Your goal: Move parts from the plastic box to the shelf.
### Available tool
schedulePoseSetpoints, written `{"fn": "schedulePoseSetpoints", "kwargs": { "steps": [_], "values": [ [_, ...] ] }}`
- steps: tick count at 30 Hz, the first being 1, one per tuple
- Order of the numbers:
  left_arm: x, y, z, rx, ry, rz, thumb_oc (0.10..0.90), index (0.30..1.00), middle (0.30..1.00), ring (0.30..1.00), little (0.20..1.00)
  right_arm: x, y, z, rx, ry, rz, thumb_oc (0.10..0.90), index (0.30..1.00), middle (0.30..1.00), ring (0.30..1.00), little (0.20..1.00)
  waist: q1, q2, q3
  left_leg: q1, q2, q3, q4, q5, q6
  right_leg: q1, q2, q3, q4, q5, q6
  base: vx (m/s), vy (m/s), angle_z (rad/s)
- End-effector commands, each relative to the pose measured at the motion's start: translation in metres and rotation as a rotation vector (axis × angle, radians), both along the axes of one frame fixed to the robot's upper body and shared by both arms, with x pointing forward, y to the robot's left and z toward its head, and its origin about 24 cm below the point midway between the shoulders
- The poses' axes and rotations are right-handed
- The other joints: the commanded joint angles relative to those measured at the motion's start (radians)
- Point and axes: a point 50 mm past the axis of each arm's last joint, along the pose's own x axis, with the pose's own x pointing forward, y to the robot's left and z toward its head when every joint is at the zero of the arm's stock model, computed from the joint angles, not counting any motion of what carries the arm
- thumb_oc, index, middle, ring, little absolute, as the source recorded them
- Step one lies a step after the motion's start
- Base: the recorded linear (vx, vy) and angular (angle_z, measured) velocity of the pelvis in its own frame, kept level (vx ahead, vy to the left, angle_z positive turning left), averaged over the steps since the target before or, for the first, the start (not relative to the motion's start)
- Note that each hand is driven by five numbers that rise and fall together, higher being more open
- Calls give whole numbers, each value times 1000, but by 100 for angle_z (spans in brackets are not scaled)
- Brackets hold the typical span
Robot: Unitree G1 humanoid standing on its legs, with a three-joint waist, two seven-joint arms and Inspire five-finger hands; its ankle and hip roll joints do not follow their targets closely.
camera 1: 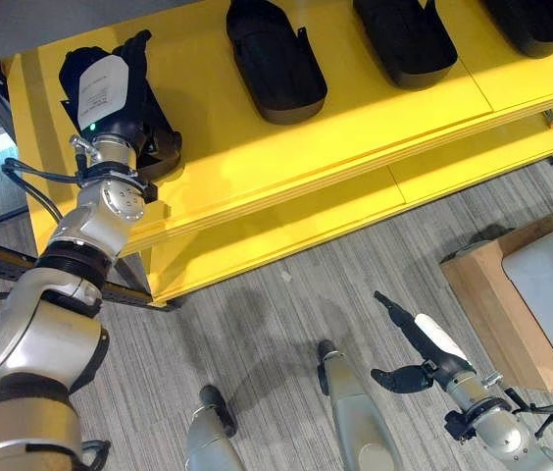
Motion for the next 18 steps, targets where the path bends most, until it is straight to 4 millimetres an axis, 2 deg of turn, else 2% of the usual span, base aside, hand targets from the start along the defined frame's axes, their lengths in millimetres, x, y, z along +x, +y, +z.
{"fn": "schedulePoseSetpoints", "kwargs": {
  "steps": [1,18],
  "values": [
    [-11,-1,67,86,-198,-22,900,1000,1000,1000,1000,1,-4,33,29,-153,46,900,1000,1000,1000,1000,1,15,-67,-55,-35,-70,82,-21,70,31,-21,-20,-53,71,23,0,0,0],
    [-11,-4,63,242,-149,-23,900,1000,1000,1000,1000,-1,-7,32,21,-158,40,900,1000,1000,1000,1000,3,19,-64,-54,-38,-72,83,-22,71,30,-23,-21,-44,69,24,0,0,0]
  ]
}}
